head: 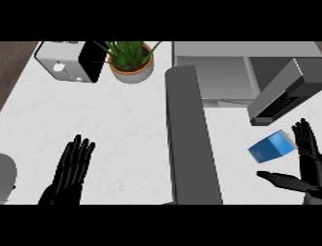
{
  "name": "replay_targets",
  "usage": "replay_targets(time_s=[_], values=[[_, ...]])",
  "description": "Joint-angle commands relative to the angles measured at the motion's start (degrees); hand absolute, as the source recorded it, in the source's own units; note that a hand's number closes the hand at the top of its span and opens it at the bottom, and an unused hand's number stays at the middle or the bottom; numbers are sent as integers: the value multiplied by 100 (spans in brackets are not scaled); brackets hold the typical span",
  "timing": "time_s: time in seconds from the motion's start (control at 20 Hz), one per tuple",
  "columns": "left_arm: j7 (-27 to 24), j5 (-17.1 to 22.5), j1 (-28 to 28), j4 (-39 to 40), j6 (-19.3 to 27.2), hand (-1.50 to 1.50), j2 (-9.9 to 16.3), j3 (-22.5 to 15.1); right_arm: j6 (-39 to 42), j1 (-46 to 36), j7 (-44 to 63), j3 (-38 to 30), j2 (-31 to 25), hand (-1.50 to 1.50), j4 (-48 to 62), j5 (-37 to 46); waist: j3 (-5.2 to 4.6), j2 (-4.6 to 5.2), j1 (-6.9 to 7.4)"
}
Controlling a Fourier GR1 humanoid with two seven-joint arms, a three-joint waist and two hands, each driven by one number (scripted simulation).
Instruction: Pick up the milk, place it into the microwave and close the microwave
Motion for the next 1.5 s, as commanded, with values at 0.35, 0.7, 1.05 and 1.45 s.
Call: replay_targets(time_s=[0.35, 0.7, 1.05, 1.45], values=[[-574, 284, 394, 233, -476, -150, 291, 498, -337, -1151, -1511, -453, -625, 150, 2549, -111, 3, 5, 17], [-575, 349, 366, 224, -688, -150, 284, 509, -1184, -1774, -2005, -362, -796, 150, 3989, 408, 13, 36, 96], [116, 551, 9, -46, -680, -150, 418, 770, -1650, -1875, -2432, -161, -356, 150, 4198, 655, 17, 43, 79], [-464, 692, 790, -198, -1022, -150, 536, 988, -1623, -2134, -2154, -62, 556, 150, 3755, 468, 0, -9, 47]])
